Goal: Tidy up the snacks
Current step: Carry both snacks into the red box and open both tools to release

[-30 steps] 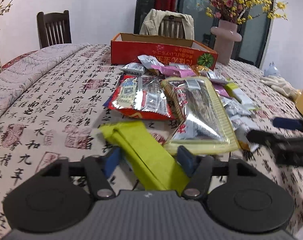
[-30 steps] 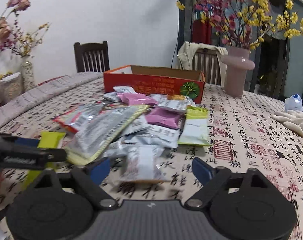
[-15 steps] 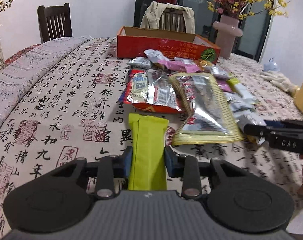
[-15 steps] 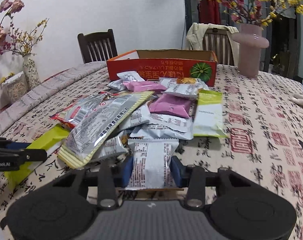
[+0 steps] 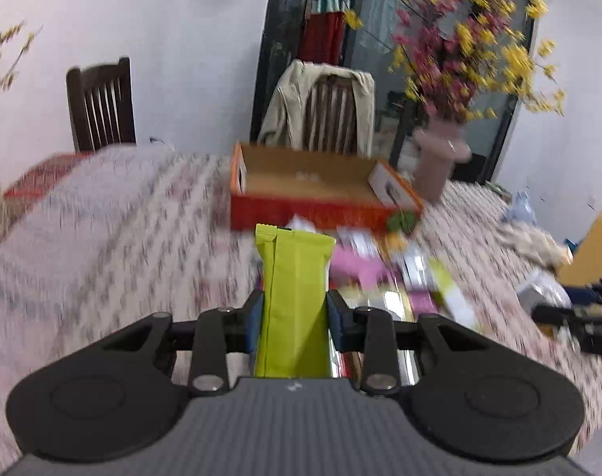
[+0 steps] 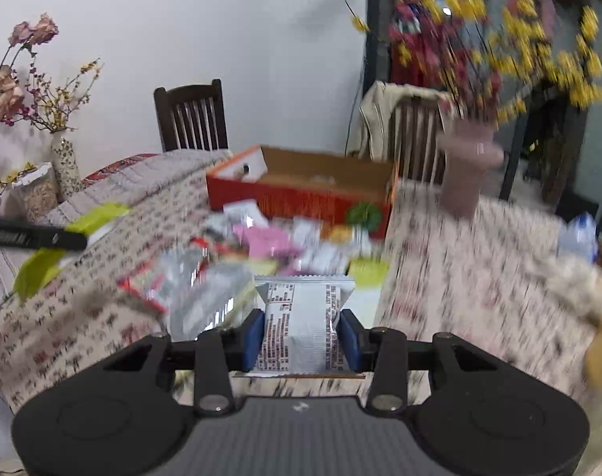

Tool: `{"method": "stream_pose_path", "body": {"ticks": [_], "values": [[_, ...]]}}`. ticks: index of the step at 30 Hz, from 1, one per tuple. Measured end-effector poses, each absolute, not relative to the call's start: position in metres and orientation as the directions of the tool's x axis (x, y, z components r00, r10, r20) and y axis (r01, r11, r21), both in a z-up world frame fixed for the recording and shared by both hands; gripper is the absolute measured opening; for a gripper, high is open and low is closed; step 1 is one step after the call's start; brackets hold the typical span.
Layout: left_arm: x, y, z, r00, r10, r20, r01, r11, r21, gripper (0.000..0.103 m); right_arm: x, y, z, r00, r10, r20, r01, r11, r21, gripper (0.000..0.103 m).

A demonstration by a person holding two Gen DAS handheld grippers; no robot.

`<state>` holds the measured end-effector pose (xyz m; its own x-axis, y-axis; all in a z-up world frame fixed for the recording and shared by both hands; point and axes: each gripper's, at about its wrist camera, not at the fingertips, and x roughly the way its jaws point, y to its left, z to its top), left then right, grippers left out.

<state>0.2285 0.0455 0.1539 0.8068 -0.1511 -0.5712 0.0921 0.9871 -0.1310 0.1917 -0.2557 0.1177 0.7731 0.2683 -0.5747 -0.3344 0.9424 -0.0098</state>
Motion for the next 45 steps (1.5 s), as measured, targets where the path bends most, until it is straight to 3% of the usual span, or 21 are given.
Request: {"method": "stream_pose_path", "body": {"ticks": [2,6,16,24,26,29,33,36,39,45], "values": [[0.256,0.049,0.175,0.819,-0.203,-0.536,0.137,0.977,-0.160,0.033,0.215,-0.248,0.142,0.763,0.262,-0.591,-0.351,0.935,-0.039,0.040],[0.311,0.044,0.186,0.855,-0.189,-0.484,0.147,0.981,-0.122,0.033,0.263,-0.236,0.167,0.799,0.275,-0.534,-0.368,0.927,-0.073,0.040],[0.493,0.042,0.165,0.793,-0.151,-0.590,0.102,0.988,-0.116,0.033,0.471,-0.227,0.148,0.781,0.267,-0.564,-0.307,0.951,0.024,0.040],[0.624,0.047,0.107,0.691,-0.192,-0.697,0.096,0.980,-0.175,0.034,0.626,-0.223,0.109,0.728,0.207,-0.654,-0.230,0.972,0.053,0.040],[0.647,0.050,0.088,0.649,-0.217,-0.729,0.102,0.975,-0.199,0.034,0.660,-0.222,0.090,0.703,0.195,-0.684,-0.204,0.977,0.069,0.040],[0.666,0.050,0.069,0.658,-0.146,-0.739,0.061,0.988,-0.141,0.034,0.693,-0.216,0.064,0.665,0.169,-0.728,-0.179,0.982,0.065,0.040],[0.684,0.051,0.057,0.634,-0.133,-0.762,0.028,0.988,-0.149,0.034,0.716,-0.209,0.039,0.645,0.063,-0.761,-0.145,0.989,-0.040,0.040],[0.685,0.050,0.056,0.664,-0.107,-0.740,0.008,0.991,-0.135,0.045,0.723,-0.210,0.030,0.635,0.034,-0.772,-0.133,0.989,-0.065,0.039],[0.682,0.046,0.059,0.660,-0.116,-0.743,0.021,0.991,-0.136,0.046,0.719,-0.203,0.028,0.645,0.018,-0.764,-0.166,0.979,-0.117,0.055],[0.659,0.052,0.085,0.685,-0.102,-0.721,0.020,0.992,-0.121,0.051,0.698,-0.207,0.052,0.684,0.040,-0.728,-0.170,0.980,-0.106,0.067]]}}
